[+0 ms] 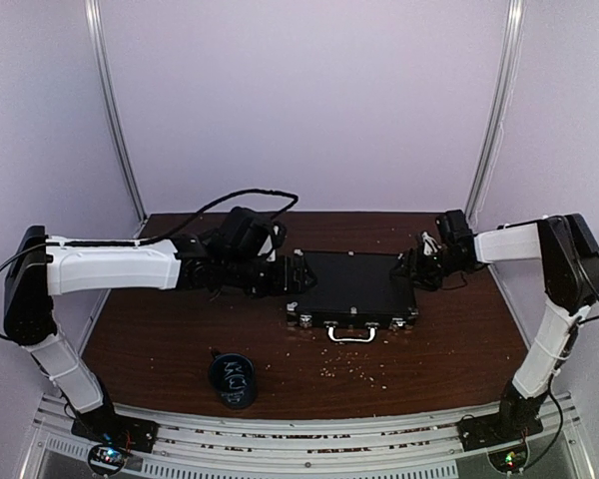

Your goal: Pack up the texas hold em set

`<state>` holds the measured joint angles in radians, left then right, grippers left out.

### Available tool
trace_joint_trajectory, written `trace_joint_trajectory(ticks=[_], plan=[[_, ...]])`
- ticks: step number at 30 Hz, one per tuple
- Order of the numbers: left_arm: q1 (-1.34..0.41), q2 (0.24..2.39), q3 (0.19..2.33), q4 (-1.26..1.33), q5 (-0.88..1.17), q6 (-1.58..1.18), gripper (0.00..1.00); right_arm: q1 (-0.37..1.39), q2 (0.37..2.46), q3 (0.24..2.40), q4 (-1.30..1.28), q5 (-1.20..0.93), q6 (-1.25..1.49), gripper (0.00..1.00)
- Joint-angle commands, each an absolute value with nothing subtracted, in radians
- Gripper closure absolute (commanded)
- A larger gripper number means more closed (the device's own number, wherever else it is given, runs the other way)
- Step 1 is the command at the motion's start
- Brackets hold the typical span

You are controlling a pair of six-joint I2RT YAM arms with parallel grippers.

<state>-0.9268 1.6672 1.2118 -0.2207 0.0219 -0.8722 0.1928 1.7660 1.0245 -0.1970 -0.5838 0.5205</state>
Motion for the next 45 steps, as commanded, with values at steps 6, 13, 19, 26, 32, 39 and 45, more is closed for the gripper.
trace_joint_trajectory(ticks=[6, 13, 19, 26, 32, 39, 45], plan=[[-0.767, 1.593, 1.219, -0.392, 0.022, -0.842, 0.1, 0.312, 1.849, 1.224, -0.173, -0.616, 0.555, 0.26], [-0.632, 1.615, 1.164, -0.452, 0.108, -0.798, 0.09, 0.314, 1.66, 1.1, -0.216, -0.462, 0.656, 0.22], [-0.644, 1.736, 1.171, -0.333, 0.263, -0.782, 0.11, 0.315, 1.524, 0.972, -0.223, -0.436, 0.737, 0.22], [-0.678, 1.841, 1.202, -0.259, 0.326, -0.759, 0.11, 0.315, 1.458, 0.985, -0.268, -0.432, 0.71, 0.22], [-0.805, 1.923, 1.274, -0.23, 0.391, -0.737, 0.11, 0.315, 1.401, 1.008, -0.388, -0.392, 0.676, 0.21], [-0.94, 2.03, 1.438, -0.232, 0.591, -0.602, 0.12, 0.313, 1.257, 0.928, -0.553, -0.324, 0.681, 0.21], [-0.935, 1.988, 1.469, -0.491, 0.539, -0.433, 0.13, 0.311, 1.143, 0.855, -0.621, -0.277, 0.78, 0.21]])
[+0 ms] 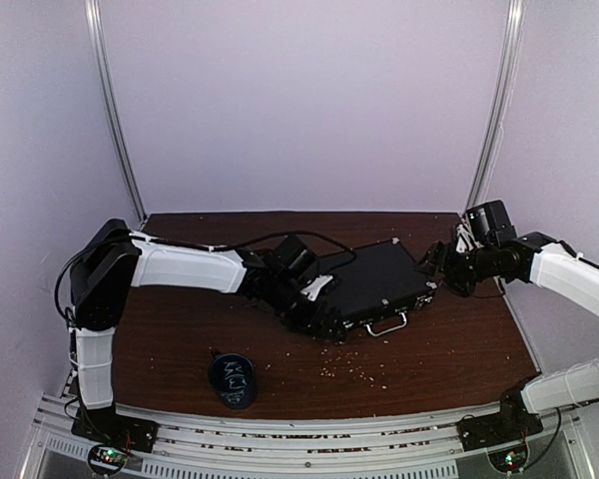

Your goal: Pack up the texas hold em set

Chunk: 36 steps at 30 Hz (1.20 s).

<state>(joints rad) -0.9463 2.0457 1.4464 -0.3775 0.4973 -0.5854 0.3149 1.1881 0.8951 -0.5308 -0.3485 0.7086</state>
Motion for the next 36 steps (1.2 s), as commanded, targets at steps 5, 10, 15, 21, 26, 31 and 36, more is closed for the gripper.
trace_joint_trajectory(ticks=[5, 10, 15, 21, 26, 31, 36], plan=[[-0.805, 1.879, 1.449, -0.579, 0.473, -0.387, 0.12, 0.311, 1.121, 0.799, -0.628, -0.254, 0.893, 0.23], [-0.634, 1.96, 1.682, -0.617, 0.432, -0.349, 0.1, 0.304, 1.129, 0.807, -0.598, -0.177, 0.966, 0.27], [-0.555, 2.229, 2.074, -0.71, 0.448, -0.274, 0.11, 0.298, 1.212, 0.815, -0.557, -0.15, 0.994, 0.38], [-0.502, 2.336, 2.117, -0.576, 0.576, -0.328, 0.12, 0.295, 1.269, 0.82, -0.504, -0.045, 1.025, 0.45], [-0.504, 2.359, 2.06, -0.502, 0.671, -0.313, 0.13, 0.287, 1.281, 0.811, -0.447, -0.017, 1.055, 0.47], [-0.512, 2.389, 2.061, -0.483, 0.668, -0.289, 0.13, 0.251, 1.318, 0.818, -0.442, -0.049, 1.033, 0.49], [-0.529, 2.441, 2.093, -0.469, 0.681, -0.316, 0.13, 0.204, 1.381, 0.831, -0.452, -0.119, 0.959, 0.5]])
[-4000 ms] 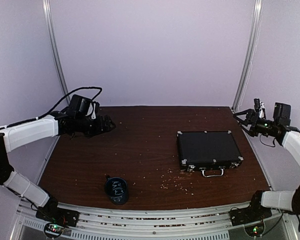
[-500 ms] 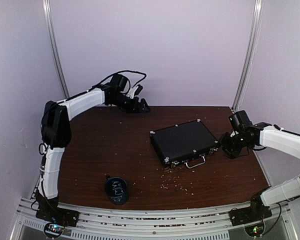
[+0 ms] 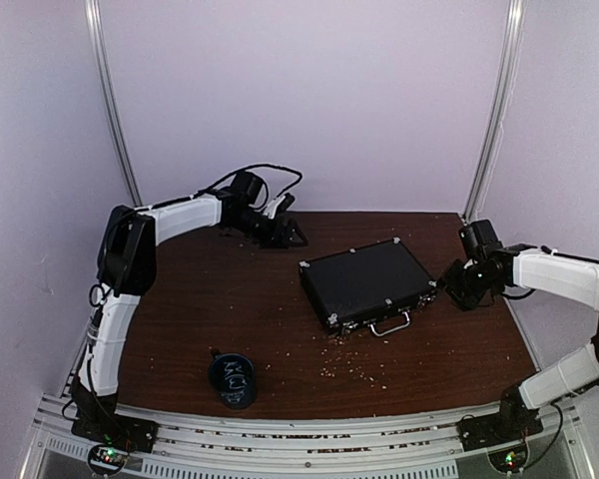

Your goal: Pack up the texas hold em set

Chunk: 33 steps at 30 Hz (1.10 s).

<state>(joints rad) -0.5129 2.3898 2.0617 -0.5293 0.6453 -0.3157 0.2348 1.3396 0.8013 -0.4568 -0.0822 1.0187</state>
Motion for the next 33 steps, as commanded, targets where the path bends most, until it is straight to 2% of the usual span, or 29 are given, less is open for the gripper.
trace_joint_trajectory(ticks=[1, 11, 18, 23, 30, 33], plan=[[-0.535, 2.447, 2.09, -0.457, 0.689, -0.329, 0.13, 0.197, 1.397, 0.839, -0.463, -0.127, 0.938, 0.51], [-0.611, 2.482, 2.074, -0.388, 0.75, -0.382, 0.14, 0.148, 1.443, 0.863, -0.514, -0.192, 0.825, 0.52], [-0.653, 2.439, 1.996, -0.398, 0.807, -0.343, 0.15, 0.048, 1.407, 0.863, -0.522, -0.21, 0.822, 0.48], [-0.677, 2.423, 1.94, -0.429, 0.905, -0.308, 0.16, -0.02, 1.355, 0.848, -0.413, -0.352, 0.847, 0.41], [-0.727, 2.339, 1.809, -0.432, 1.043, -0.278, 0.15, -0.026, 1.502, 0.895, -0.408, -0.473, 0.753, 0.39], [-0.729, 2.299, 1.764, -0.453, 0.984, -0.26, 0.16, -0.026, 1.563, 0.925, -0.393, -0.495, 0.711, 0.39]])
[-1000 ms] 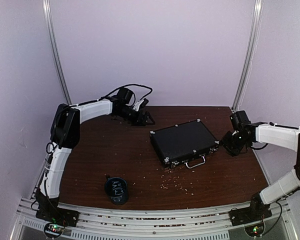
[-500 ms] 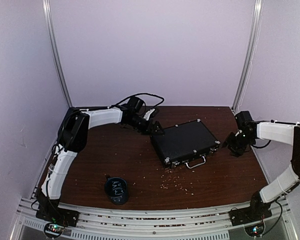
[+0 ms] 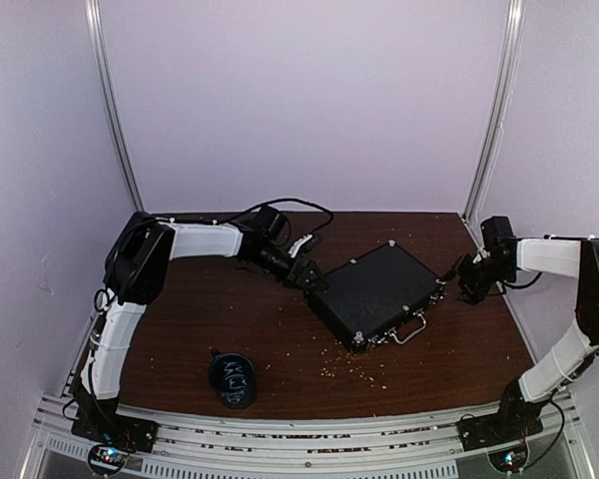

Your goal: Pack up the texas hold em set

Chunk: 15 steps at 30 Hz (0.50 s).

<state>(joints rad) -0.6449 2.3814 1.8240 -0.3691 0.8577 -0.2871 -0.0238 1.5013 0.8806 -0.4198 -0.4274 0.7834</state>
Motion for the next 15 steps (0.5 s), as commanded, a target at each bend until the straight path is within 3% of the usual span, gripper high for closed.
trace_joint_trajectory(ticks=[1, 15], plan=[[-0.727, 2.286, 1.761, -0.456, 0.952, -0.259, 0.16, -0.026, 1.581, 0.937, -0.391, -0.509, 0.699, 0.4], [-0.621, 2.172, 1.75, -0.416, 0.684, -0.331, 0.15, 0.017, 1.854, 1.12, -0.393, -0.721, 0.46, 0.48]])
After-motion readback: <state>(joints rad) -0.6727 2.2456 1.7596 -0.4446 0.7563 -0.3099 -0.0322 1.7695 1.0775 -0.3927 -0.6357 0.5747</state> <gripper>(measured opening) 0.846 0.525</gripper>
